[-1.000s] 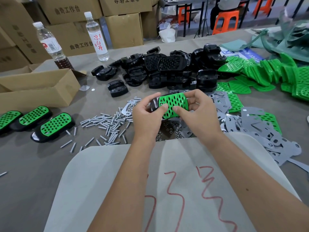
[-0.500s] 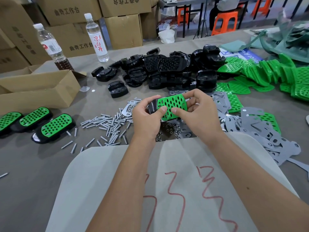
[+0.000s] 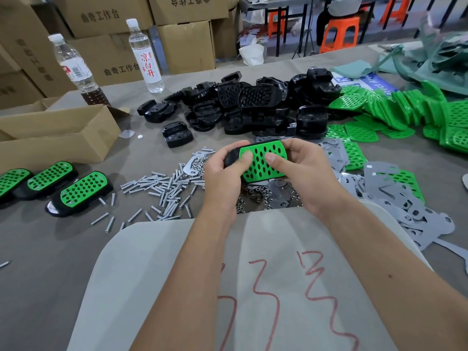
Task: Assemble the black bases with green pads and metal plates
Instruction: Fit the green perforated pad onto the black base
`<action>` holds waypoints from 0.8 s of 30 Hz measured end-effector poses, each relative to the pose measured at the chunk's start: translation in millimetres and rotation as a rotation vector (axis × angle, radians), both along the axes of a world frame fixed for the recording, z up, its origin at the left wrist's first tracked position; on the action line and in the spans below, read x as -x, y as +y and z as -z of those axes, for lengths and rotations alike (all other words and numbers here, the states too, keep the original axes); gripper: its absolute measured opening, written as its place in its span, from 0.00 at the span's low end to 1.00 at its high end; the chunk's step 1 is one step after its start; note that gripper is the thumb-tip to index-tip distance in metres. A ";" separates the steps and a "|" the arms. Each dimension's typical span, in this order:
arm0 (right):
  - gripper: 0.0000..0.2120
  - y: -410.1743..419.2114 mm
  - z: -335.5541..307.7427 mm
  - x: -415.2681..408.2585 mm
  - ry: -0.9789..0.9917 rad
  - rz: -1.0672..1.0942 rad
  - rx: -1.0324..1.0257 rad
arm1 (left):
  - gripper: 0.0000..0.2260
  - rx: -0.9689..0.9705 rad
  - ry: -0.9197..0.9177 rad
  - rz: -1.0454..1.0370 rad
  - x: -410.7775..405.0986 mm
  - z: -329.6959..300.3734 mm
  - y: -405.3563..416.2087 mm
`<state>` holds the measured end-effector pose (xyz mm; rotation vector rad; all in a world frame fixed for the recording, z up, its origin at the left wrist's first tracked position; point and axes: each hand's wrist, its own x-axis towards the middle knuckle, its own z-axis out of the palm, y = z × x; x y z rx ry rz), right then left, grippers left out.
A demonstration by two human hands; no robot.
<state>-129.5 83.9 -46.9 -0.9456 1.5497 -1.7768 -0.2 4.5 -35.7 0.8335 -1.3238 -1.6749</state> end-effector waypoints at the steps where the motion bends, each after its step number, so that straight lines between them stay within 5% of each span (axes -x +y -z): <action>1: 0.07 -0.1 0.1 0.1 -0.009 -0.004 -0.005 | 0.06 -0.005 -0.001 -0.020 0.9 0.0 0.7; 11: 0.24 7.8 -7.0 1.0 -0.175 -0.075 0.042 | 0.04 -0.039 0.039 0.035 3.0 -3.1 4.0; 19: 0.25 12.0 -10.6 3.0 -0.251 -0.145 0.078 | 0.07 -0.152 0.108 0.144 -1.8 -2.0 -2.3; 24: 0.23 6.8 -8.8 1.3 -0.232 -0.125 0.068 | 0.08 -0.182 0.109 0.039 2.8 0.2 -1.4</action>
